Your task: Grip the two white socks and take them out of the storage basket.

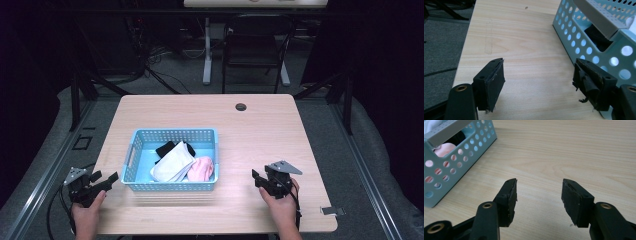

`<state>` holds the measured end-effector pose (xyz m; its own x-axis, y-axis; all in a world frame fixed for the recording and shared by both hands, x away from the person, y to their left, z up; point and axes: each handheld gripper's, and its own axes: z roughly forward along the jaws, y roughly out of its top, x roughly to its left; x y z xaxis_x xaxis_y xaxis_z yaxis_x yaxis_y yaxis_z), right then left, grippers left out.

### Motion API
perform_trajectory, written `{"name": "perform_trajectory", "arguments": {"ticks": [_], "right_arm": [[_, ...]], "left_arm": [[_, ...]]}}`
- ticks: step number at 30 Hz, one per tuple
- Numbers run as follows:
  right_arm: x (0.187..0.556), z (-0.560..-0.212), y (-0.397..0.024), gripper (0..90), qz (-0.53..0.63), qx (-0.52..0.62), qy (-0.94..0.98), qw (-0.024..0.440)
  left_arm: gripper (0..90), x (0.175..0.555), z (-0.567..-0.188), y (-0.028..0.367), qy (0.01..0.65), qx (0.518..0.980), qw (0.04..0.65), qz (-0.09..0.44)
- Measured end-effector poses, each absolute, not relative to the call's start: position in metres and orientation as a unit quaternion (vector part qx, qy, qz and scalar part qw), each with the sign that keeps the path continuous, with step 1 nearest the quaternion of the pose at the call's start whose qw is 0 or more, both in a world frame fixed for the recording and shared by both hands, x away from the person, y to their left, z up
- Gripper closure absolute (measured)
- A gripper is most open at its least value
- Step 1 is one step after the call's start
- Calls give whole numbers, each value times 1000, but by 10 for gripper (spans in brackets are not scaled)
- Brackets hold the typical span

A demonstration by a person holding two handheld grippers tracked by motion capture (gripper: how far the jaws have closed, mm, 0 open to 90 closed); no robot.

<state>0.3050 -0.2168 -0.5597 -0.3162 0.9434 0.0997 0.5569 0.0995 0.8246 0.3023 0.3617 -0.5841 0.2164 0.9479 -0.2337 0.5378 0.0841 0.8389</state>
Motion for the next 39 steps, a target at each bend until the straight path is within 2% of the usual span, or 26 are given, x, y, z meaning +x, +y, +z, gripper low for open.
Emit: {"name": "perform_trajectory", "arguments": {"ticks": [16,22,39], "right_arm": [[301,-556,-213,450,414,520,704,247],[301,-551,-210,442,424,521,702,237],[314,-507,-188,471,429,475,741,204]], "left_arm": [[250,303,-583,359,578,642,448,230],[250,302,-584,359,580,636,453,232],[250,302,-584,359,581,637,451,230]]}}
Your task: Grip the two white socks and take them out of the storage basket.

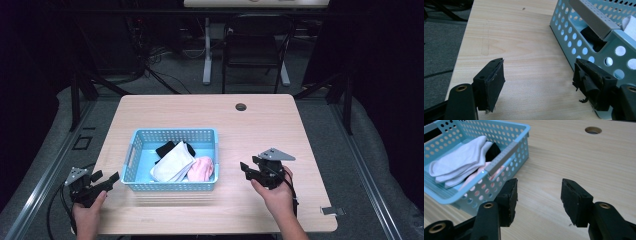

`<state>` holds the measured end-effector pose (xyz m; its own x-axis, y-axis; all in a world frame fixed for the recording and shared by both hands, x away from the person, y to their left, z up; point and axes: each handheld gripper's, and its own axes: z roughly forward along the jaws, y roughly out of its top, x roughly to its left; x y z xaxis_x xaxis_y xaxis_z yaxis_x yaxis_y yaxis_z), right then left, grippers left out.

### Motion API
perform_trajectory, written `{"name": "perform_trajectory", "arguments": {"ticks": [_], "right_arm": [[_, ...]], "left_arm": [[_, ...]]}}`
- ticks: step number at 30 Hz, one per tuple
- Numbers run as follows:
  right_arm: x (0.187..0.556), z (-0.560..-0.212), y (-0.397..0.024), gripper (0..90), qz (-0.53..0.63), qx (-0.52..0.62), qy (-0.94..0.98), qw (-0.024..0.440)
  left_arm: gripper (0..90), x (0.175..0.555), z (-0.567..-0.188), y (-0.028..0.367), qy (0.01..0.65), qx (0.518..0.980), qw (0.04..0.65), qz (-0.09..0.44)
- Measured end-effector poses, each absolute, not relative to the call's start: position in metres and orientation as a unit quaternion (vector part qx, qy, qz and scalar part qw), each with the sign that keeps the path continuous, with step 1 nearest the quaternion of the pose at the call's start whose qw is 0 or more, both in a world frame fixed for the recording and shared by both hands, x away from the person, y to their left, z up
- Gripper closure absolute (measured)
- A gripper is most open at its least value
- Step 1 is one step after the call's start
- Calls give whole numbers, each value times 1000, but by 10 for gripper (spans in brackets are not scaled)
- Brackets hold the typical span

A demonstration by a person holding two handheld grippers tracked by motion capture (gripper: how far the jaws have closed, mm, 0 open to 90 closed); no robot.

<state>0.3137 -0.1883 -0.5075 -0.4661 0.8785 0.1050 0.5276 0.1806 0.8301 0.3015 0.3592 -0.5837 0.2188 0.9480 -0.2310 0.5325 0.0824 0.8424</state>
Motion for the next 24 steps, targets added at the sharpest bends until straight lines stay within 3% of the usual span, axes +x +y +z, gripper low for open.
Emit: {"name": "perform_trajectory", "arguments": {"ticks": [13,24], "right_arm": [[344,-471,-152,533,440,442,764,166],[365,-459,-106,553,411,406,801,160]], "left_arm": [[250,302,-584,360,583,635,453,228],[250,302,-584,361,583,634,455,228]]}}
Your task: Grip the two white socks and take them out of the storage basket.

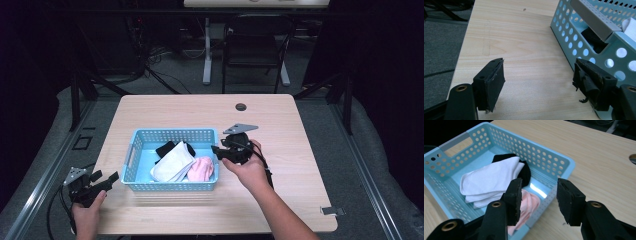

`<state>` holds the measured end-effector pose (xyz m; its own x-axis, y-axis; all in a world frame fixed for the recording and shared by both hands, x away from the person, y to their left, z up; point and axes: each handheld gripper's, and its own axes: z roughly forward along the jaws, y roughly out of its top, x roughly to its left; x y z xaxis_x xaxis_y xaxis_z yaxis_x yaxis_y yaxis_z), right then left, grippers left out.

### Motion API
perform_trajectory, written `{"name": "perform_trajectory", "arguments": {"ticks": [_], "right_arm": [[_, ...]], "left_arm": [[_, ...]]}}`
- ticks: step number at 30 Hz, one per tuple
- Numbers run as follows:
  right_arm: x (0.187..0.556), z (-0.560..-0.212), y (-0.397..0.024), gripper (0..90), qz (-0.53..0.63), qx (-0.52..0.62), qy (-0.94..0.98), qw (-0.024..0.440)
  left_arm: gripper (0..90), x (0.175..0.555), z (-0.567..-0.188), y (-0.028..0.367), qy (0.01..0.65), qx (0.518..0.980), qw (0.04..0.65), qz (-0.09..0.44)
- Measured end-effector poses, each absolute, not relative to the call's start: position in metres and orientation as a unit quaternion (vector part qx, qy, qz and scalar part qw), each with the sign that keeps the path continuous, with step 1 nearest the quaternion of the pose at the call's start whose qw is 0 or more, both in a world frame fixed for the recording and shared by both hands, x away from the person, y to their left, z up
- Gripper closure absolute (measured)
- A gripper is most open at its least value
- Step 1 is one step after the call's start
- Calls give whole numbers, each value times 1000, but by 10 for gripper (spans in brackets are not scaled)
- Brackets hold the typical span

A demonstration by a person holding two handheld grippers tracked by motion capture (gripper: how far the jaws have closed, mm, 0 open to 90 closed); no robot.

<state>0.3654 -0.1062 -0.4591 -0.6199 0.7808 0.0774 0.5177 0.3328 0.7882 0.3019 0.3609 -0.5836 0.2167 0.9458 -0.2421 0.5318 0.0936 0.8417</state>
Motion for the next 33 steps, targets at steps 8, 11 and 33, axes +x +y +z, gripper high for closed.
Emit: {"name": "perform_trajectory", "arguments": {"ticks": [8,11,33], "right_arm": [[377,-459,-73,534,397,378,823,148],[384,-461,-61,542,391,374,830,137],[414,-493,-14,630,360,390,844,77]], "left_arm": [[250,302,-583,361,583,633,456,227],[250,302,-584,361,583,630,459,228],[250,303,-584,361,583,632,458,226]]}}
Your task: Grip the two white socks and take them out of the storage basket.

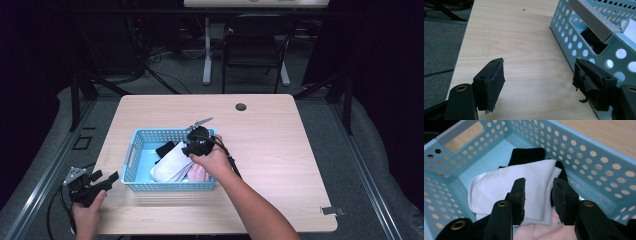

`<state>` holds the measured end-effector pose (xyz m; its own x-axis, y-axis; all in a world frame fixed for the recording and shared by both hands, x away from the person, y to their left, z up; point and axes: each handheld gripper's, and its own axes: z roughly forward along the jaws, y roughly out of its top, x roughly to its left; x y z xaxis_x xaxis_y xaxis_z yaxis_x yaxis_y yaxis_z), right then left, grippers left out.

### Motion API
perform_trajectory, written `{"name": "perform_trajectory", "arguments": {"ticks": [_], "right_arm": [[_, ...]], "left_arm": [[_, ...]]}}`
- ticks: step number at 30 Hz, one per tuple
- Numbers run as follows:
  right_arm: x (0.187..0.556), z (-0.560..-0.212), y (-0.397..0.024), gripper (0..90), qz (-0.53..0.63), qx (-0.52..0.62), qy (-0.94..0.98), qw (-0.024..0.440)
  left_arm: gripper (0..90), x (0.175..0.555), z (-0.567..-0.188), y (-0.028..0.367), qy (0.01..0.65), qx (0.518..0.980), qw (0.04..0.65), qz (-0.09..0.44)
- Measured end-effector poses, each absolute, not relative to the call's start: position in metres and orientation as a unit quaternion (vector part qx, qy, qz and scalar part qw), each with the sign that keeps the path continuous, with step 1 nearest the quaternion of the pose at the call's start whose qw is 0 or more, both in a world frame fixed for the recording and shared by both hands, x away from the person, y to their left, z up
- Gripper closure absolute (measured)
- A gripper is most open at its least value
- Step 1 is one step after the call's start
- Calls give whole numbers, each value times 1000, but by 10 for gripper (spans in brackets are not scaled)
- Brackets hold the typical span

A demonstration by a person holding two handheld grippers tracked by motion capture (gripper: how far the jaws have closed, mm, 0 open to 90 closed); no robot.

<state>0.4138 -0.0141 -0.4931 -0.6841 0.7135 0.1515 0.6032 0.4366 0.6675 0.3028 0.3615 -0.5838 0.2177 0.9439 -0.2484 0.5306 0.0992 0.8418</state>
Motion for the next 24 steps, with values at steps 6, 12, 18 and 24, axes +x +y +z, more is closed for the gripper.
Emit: {"name": "perform_trajectory", "arguments": {"ticks": [6,12,18,24], "right_arm": [[421,-505,-9,641,346,408,842,69],[429,-515,-3,660,326,418,847,47],[434,-520,4,697,319,428,845,31],[434,-520,6,836,310,425,850,34]], "left_arm": [[250,303,-584,361,583,633,457,226],[249,303,-584,361,582,634,457,225],[250,303,-584,361,582,633,458,225],[249,303,-584,361,582,634,458,225]]}}
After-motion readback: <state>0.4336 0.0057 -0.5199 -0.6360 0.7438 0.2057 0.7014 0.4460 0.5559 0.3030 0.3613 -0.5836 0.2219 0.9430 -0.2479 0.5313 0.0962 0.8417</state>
